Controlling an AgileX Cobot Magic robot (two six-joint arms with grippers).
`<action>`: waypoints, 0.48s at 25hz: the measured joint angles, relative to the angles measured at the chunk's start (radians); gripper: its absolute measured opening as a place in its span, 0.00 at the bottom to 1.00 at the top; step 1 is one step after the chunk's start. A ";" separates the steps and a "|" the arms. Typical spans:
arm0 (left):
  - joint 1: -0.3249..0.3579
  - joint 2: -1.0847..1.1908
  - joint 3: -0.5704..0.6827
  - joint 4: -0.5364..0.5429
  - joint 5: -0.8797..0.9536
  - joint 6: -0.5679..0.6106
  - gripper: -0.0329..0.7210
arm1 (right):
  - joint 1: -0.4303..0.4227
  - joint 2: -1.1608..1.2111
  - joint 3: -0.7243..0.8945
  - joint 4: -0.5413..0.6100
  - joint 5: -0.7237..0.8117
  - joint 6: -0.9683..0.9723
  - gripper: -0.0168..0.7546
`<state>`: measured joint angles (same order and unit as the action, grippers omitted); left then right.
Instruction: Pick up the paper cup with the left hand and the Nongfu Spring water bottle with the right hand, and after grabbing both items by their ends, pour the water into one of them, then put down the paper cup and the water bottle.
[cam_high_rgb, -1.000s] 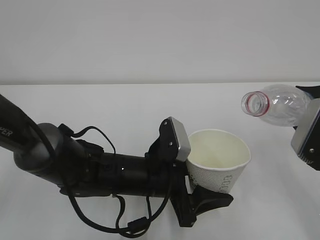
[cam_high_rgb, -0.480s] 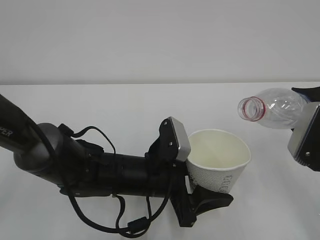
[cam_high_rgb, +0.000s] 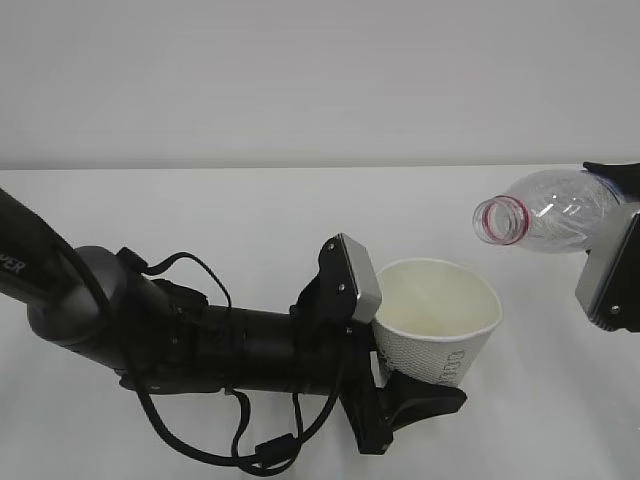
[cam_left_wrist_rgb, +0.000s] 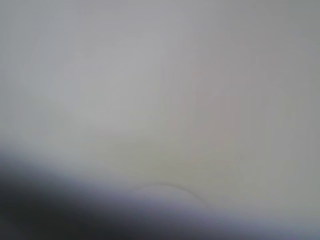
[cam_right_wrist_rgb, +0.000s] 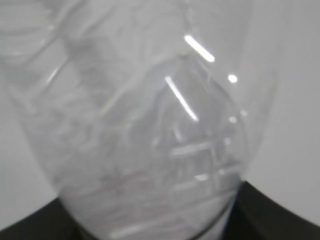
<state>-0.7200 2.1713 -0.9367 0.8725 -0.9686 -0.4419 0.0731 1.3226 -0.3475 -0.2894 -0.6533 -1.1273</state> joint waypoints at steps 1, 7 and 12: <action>0.000 0.000 0.000 0.000 0.000 0.000 0.73 | 0.000 0.000 0.000 0.000 -0.001 -0.005 0.55; 0.000 0.000 0.000 0.000 0.000 0.000 0.73 | 0.000 0.000 0.000 0.002 -0.006 -0.038 0.55; 0.000 0.000 0.000 0.000 0.000 0.000 0.73 | 0.000 0.000 0.000 0.002 -0.007 -0.055 0.55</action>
<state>-0.7200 2.1713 -0.9367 0.8725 -0.9686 -0.4419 0.0731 1.3226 -0.3475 -0.2873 -0.6605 -1.1825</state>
